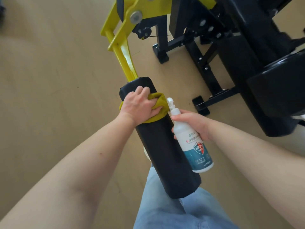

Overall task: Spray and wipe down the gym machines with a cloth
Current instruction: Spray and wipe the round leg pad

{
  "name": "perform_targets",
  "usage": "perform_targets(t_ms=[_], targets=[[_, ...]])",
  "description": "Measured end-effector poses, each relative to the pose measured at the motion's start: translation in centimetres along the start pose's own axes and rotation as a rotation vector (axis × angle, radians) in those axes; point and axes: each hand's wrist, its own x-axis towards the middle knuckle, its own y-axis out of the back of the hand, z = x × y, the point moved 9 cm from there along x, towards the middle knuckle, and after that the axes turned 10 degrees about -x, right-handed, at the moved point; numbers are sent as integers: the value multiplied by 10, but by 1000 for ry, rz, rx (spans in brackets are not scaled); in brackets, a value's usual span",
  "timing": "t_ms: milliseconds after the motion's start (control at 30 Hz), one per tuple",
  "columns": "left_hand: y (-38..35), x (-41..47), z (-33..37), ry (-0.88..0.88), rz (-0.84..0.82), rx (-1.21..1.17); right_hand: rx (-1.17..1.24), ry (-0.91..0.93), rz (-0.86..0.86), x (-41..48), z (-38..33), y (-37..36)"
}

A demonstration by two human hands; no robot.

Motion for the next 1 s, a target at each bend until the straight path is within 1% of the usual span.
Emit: perform_targets(t_ms=[67,167,200,267,333,400,467,533,700,900,1000], targets=[[4,14,-27,104,-38,12,18,5,7,4,-8,-1],[-1,29,-58,335,-208,-42,25,25,23,8,-16,-3],[-1,31,-65,414,-222,-67,25,32,29,9,-18,-4],[1,31,-79,600,-190,-118,25,46,38,8,-20,-5],[0,22,-94,828,-133,-211,27,58,38,6,-18,-7],[-6,4,-98,1019,-54,-391,17,71,37,4,-16,-8],[-11,-15,-92,1136,40,-554,1,77,35,0,-12,-10],[-11,-30,-81,1173,85,-597,-23,90,50,-3,-5,-11],[-15,-52,-60,1214,107,-627,-39,167,96,-16,16,-5],[-23,-95,-10,1366,124,-704,-99,163,95,-39,52,2],[-29,-123,16,1418,78,-670,-134,140,75,-52,74,1]])
